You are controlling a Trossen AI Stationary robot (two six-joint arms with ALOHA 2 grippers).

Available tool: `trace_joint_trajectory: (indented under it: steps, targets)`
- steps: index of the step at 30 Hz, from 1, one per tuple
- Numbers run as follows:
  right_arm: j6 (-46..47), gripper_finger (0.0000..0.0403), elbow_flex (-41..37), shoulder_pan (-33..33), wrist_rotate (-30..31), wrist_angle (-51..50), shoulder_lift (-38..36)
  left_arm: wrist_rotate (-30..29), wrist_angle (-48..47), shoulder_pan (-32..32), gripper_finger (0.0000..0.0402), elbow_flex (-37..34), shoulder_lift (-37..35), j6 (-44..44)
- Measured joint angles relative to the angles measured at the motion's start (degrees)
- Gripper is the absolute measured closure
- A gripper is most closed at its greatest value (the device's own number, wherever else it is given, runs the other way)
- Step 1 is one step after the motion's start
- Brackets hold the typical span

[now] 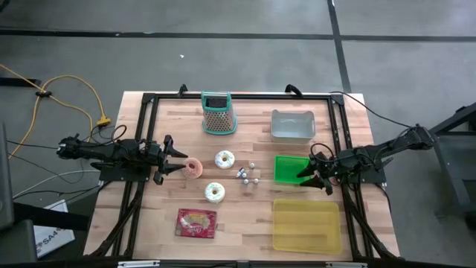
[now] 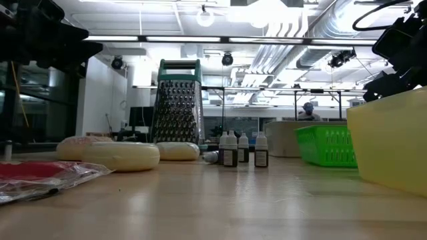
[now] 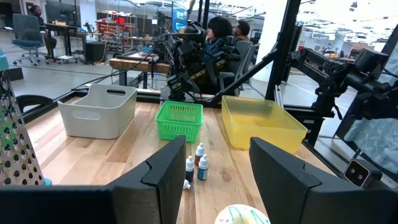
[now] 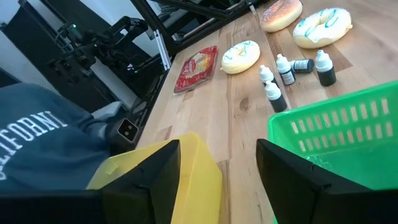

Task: Pick & Place Food Item
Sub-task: Put the green food coloring bottle into the green bin

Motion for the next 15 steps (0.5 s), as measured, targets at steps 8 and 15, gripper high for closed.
trace_joint_trajectory:
  steps: [8,15]
  targets:
    - [2.93,0.0205,0.0,-0.02,7.74,9.5,0.0,0.02,0.0,-0.02,0.0232,0.0,0.0,0.0]
    - [0.89,0.0205,-0.02,-0.02,14.12,15.08,-0.02,0.01,0.0,-0.01,0.0232,0.0,0.0,0.0]
